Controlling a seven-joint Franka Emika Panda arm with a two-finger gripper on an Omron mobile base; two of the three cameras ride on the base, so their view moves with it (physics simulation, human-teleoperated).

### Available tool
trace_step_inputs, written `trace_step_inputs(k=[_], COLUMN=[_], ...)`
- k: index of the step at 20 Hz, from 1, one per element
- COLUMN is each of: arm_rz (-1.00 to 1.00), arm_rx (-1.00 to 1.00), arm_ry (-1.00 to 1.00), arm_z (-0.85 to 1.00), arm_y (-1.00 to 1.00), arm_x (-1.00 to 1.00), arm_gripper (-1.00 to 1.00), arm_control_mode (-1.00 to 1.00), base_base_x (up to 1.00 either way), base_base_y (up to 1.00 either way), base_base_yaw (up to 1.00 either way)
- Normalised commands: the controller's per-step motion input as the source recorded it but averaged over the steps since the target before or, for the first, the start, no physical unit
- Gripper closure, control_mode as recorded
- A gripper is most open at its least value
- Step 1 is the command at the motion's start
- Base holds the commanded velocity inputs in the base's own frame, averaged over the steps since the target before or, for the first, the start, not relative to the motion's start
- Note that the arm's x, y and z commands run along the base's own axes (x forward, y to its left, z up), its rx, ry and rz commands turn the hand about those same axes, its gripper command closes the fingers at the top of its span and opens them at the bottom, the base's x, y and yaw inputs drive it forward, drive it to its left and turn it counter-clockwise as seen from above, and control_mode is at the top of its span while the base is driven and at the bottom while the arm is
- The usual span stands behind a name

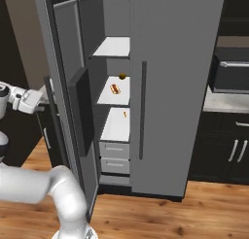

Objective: Store the hot dog in the freezer for long-term storage. Close the freezer door after placing the cooked food.

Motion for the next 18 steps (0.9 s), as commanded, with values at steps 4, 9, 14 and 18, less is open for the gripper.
trace_step_inputs(k=[4, 9, 14, 18], arm_rz=[0.00, 0.00, 0.00, 0.04], arm_rx=[0.00, 0.00, 0.00, 0.00], arm_ry=[-0.03, -0.04, -0.05, -0.01], arm_z=[-0.15, -0.12, -0.13, -0.08], arm_y=[0.00, 0.00, 0.00, -0.20], arm_x=[0.55, 0.49, 0.52, 0.28], arm_gripper=[-1.00, -1.00, -1.00, -1.00], arm_control_mode=[-1.00, -1.00, -1.00, -1.00], base_base_x=[0.00, 0.00, 0.00, 0.00], base_base_y=[0.00, 0.00, 0.00, 0.00], base_base_yaw=[0.00, 0.00, 0.00, 0.00])
